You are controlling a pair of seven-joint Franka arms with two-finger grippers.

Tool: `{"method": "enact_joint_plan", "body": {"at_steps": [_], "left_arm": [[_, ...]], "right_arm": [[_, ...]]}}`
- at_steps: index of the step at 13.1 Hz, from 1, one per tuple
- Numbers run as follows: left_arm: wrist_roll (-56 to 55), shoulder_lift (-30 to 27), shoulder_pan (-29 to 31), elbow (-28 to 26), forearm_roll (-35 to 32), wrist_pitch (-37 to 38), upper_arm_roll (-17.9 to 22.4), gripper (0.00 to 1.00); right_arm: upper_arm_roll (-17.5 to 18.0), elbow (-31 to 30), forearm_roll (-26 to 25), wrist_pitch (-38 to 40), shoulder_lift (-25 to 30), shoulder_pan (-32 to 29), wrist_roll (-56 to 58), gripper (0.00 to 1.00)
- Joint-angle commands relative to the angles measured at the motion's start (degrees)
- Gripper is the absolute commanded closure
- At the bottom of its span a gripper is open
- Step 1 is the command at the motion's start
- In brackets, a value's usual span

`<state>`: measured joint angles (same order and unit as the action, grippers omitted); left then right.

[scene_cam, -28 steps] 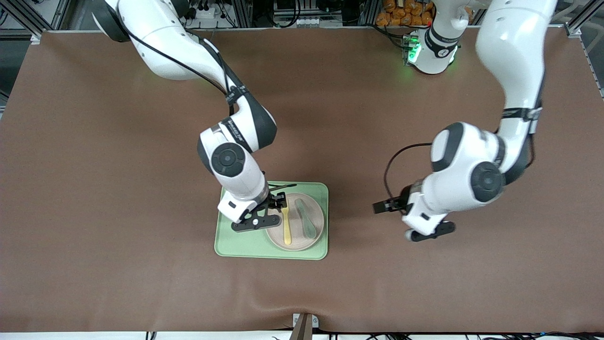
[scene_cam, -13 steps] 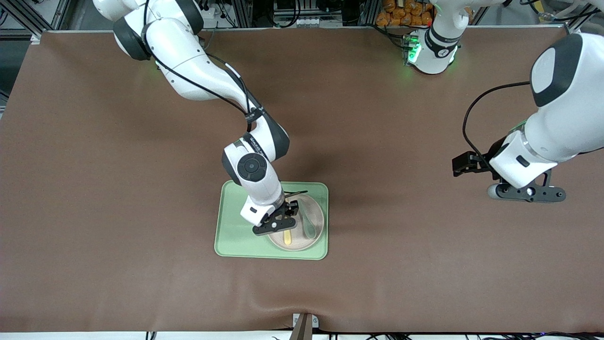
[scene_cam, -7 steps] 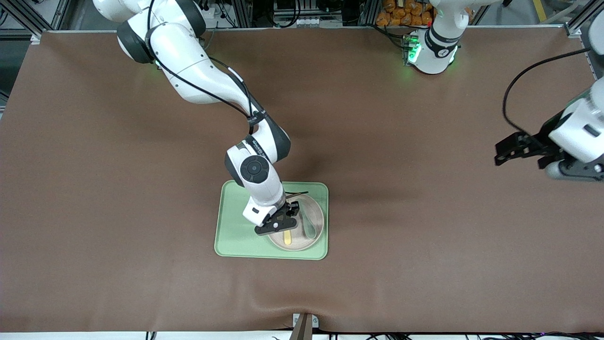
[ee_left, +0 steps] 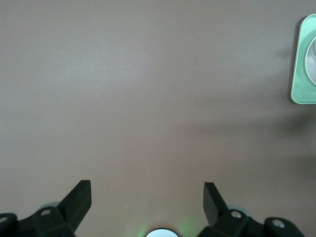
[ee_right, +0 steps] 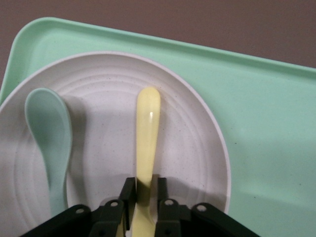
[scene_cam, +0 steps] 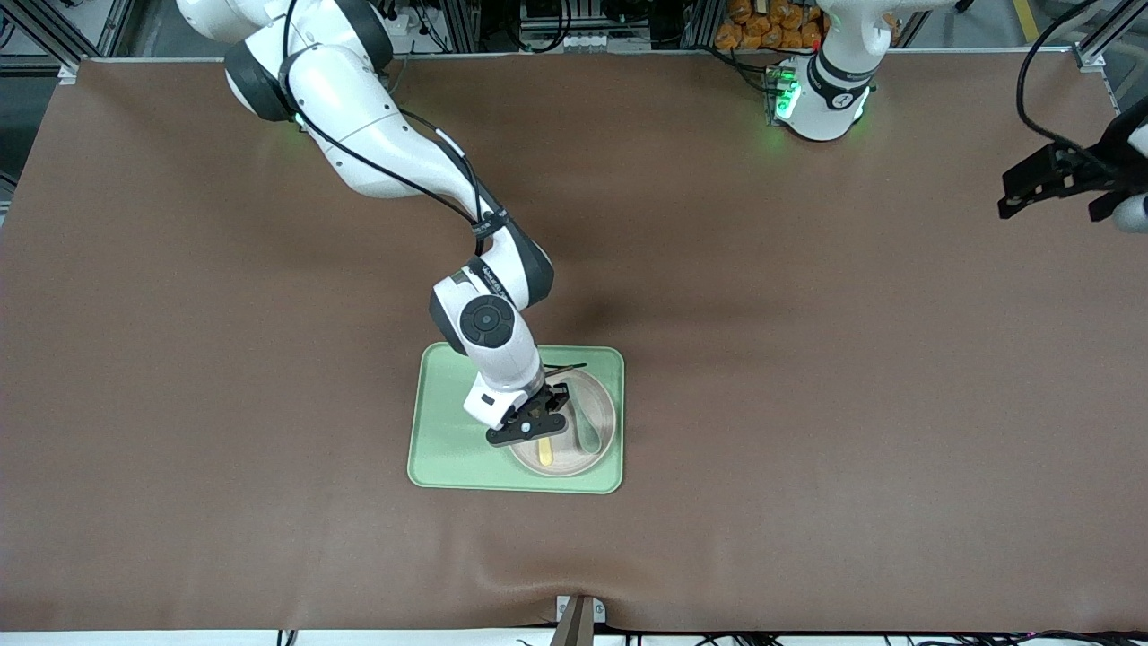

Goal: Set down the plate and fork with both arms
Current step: 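Lift the fork out of the plate and carry it beside the plate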

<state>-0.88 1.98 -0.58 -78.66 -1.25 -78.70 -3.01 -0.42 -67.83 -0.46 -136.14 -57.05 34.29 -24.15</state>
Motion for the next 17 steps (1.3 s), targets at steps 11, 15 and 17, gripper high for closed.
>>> {"method": "enact_joint_plan", "body": {"at_steps": [11, 15, 17], "left_arm": [[11.2, -2.4, -0.2, -1.3, 1.7, 2.1, 4.9, 0.0], [11.2, -2.1, 0.0, -1.6, 3.4, 1.3, 4.9, 0.0], [11.2, -1.7, 0.0, -1.6, 3.9, 0.2, 4.9, 0.0]], "right_arm": [[6.4, 1.8, 2.5, 13.3, 6.4, -13.2, -2.7, 1.0], [13.1, -3.4, 0.6, 9.9, 6.5, -20.2, -1.8, 1.0], [13.3, -4.7, -0.1, 9.8, 6.5, -21.0, -1.5, 1.0]]}}
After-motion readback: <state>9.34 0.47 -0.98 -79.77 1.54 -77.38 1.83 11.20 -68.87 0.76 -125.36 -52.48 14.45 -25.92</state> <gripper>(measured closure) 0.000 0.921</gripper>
